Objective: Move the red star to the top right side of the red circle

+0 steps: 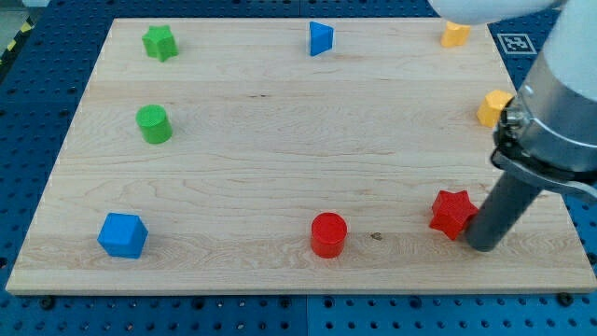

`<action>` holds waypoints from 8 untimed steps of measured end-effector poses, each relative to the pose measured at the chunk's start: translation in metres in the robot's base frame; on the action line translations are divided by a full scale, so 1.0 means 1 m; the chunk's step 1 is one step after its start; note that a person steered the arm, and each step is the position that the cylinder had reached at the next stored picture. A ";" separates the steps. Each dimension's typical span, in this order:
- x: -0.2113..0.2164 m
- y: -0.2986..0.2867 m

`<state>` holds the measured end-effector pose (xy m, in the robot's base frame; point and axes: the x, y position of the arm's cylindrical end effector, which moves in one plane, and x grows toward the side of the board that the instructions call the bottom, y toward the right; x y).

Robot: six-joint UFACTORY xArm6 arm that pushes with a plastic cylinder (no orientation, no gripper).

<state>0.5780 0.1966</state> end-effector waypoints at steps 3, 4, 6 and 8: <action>-0.019 0.010; -0.018 -0.003; -0.018 -0.047; -0.004 -0.069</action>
<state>0.5738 0.1274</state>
